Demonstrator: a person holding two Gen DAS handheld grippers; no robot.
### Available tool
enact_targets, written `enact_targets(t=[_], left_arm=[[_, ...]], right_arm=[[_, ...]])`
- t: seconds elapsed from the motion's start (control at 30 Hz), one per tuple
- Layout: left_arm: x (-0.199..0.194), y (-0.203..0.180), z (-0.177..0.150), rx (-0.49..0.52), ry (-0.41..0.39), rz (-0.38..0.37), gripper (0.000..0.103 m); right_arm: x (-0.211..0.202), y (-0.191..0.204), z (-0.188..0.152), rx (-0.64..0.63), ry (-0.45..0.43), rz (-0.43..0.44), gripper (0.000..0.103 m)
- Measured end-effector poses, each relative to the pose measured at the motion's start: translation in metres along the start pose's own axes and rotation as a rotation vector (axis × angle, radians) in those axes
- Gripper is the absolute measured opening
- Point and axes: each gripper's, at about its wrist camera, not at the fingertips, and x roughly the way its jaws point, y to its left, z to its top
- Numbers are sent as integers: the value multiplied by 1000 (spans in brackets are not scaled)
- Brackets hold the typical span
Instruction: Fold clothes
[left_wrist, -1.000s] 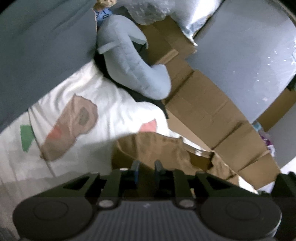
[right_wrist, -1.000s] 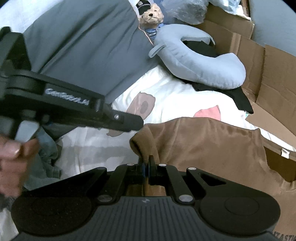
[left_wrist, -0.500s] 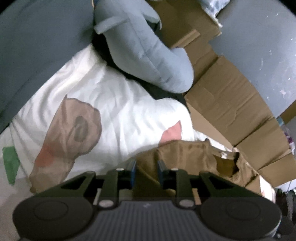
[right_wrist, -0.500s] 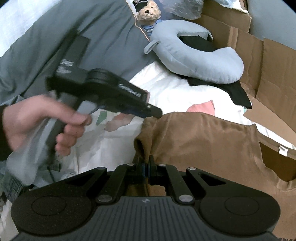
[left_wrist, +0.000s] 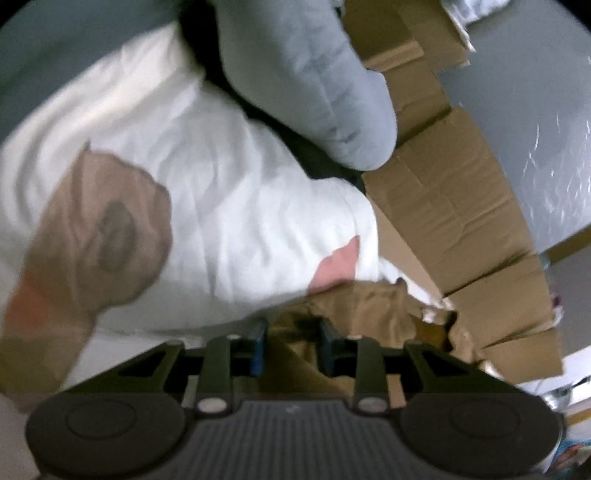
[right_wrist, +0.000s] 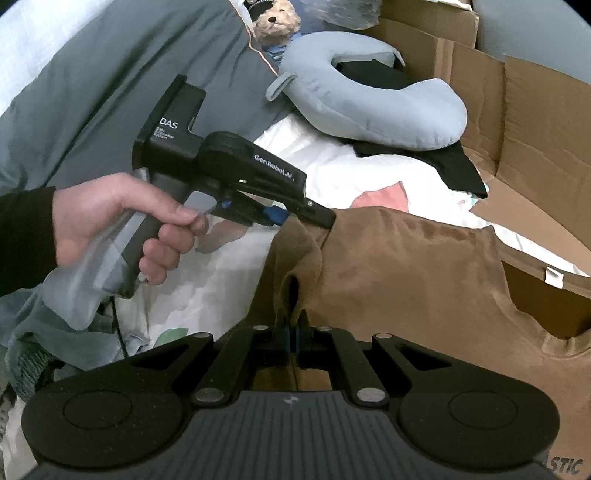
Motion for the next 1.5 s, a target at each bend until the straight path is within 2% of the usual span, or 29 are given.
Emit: enact_targets(t=[0.03,0.13,0.23,0.37,0.5,0.57,0.63,0.7,0.8,0.97,1.03,1.07,1.1,1.23,1.37,1.5], left_arm=[[0,0,0,6,0,8,9],[-8,0,2,30,-34,24,7],[-15,-6,4,80,-65,76,2],[-16,-12,10,121,-92,134,1],[-15,-13,14,121,-80,122,1],[-15,-12,16,115,-69,107,4],[-14,-11,18,112,-60,108,15],[-13,-11,20,110,-54,108,20],[-9,-9,22,99,-39,78,32],[-2,-11,21,111,2,40,33],[1,-12,20,121,9,32,29],[3,-12,20,125,14,35,24],[5,-12,20,128,20,40,8],[3,-22,18,164,4,80,7],[-3,-35,16,242,-35,155,6],[1,-38,17,266,-50,194,6]], right_arm=[[0,-1,0,1,0,-1,1],[-1,-6,-1,13,0,-6,1],[-1,-11,0,29,-1,-9,1],[2,-19,-2,74,15,-19,1],[5,-30,-4,118,23,-34,1],[4,-34,-4,125,20,-34,1],[4,-36,-5,125,20,-33,1],[5,-37,-6,128,22,-35,1],[5,-40,-8,130,25,-36,1],[3,-44,-11,138,34,-38,1],[4,-47,-13,145,40,-40,1],[4,-48,-15,145,43,-43,1],[4,-49,-17,148,47,-46,1],[5,-56,-21,182,57,-47,1],[2,-63,-19,236,56,-33,0],[4,-66,-21,243,54,-35,0]])
